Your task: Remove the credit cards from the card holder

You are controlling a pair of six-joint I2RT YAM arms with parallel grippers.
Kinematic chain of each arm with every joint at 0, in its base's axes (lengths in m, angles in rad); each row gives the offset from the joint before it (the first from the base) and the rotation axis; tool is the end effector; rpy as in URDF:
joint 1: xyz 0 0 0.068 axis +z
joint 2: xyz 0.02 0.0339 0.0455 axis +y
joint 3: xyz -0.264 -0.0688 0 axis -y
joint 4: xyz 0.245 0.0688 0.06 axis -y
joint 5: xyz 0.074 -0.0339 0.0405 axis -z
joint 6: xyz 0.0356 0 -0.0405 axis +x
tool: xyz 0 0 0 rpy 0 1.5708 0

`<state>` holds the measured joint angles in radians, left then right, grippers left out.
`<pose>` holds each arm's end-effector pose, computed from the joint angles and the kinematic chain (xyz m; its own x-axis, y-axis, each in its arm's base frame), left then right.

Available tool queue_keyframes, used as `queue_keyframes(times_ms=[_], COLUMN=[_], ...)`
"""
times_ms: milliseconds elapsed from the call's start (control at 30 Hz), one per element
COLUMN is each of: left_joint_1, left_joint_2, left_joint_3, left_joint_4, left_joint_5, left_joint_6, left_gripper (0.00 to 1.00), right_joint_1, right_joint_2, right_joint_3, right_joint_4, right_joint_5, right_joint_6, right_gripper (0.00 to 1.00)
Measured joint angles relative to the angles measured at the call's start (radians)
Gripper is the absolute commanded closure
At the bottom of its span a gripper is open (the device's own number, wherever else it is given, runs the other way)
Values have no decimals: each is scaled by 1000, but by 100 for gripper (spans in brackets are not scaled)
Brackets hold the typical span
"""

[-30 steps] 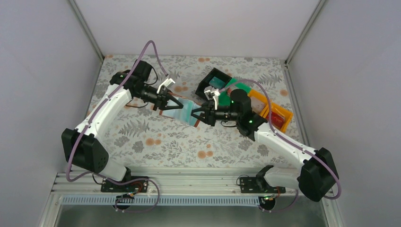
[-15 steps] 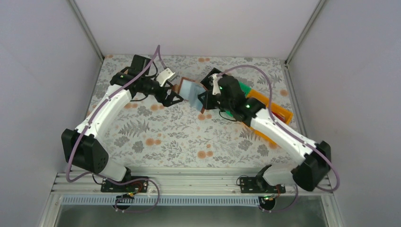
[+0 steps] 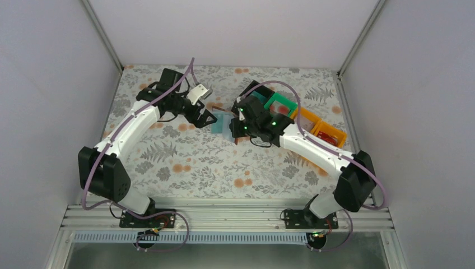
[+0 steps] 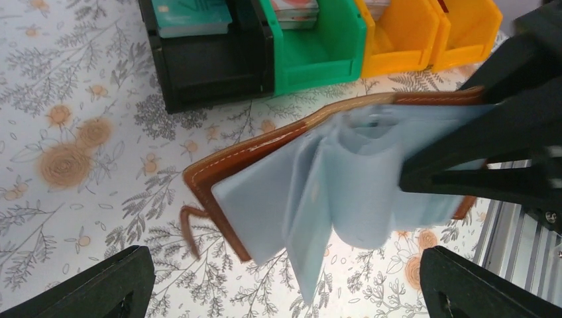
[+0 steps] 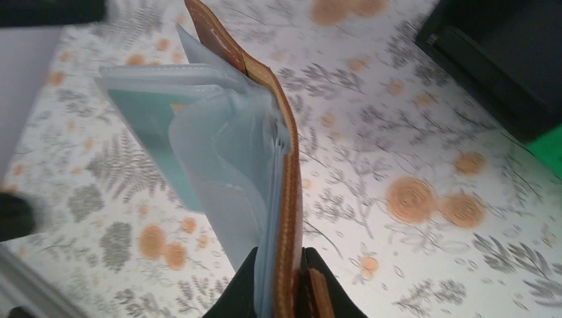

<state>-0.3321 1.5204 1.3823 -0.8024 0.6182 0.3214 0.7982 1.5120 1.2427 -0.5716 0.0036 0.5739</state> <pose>0.2942 -0.1233 0.3196 -0.5387 0.4581 -0.7071 0.7997 0.5421 -0.2580 0.2302 0.2360 0.2880 -0.8247 -0.0683 -0.5614 -0.3176 0.8773 0.3598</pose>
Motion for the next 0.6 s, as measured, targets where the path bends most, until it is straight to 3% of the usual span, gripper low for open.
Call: queue_keyframes(times_ms=[333, 600], left_joint_1=[35, 55], left_joint_2=[4, -51], left_joint_3=[-3, 87], left_joint_4=[-42, -301], left_joint_5=[32, 329], left_joint_6=[66, 332], left_gripper=[0, 0], right_joint_1=[-2, -8], right_joint_2=[-233, -398], right_joint_3=[-132, -183], right_joint_4=[184, 226], right_joint_5=[-269, -482], right_joint_6=[-207, -396], right_gripper=[96, 96])
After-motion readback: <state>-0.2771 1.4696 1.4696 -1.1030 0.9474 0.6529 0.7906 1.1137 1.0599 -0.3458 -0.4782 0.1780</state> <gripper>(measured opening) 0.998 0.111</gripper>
